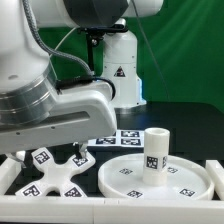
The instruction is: Assemble round table
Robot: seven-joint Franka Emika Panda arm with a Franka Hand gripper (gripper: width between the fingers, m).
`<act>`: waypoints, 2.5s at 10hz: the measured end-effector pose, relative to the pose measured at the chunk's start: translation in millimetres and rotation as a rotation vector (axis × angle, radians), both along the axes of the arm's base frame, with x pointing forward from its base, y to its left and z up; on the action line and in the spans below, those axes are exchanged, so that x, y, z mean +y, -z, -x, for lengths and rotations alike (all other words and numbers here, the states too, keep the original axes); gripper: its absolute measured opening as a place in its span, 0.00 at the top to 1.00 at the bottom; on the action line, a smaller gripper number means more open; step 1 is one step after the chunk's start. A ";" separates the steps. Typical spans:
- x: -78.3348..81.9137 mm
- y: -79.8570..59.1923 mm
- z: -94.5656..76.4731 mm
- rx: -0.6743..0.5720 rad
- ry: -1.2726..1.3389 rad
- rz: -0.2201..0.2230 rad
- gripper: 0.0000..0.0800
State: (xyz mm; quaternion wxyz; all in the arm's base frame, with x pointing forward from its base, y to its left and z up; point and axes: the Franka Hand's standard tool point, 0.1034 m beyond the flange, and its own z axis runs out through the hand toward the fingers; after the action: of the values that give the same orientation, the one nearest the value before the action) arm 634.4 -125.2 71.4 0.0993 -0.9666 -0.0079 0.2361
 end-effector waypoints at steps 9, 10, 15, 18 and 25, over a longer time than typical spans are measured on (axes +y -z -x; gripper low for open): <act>-9.6 18.5 -3.3 -0.013 0.059 0.070 0.19; -5.2 20.7 -2.2 -0.006 0.065 0.075 0.19; -8.0 29.2 -4.6 -0.056 0.065 0.084 0.19; -6.5 30.1 3.8 -0.040 0.090 0.101 0.19; -32.5 58.3 -5.8 0.042 0.100 0.125 0.20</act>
Offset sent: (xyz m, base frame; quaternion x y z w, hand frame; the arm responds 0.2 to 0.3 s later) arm 0.0025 -0.0407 -0.0297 0.0160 0.0696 -0.0502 0.9962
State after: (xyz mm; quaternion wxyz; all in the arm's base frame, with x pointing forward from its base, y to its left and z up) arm 640.1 -157.7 13.0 0.0508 -0.9649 0.0574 0.2513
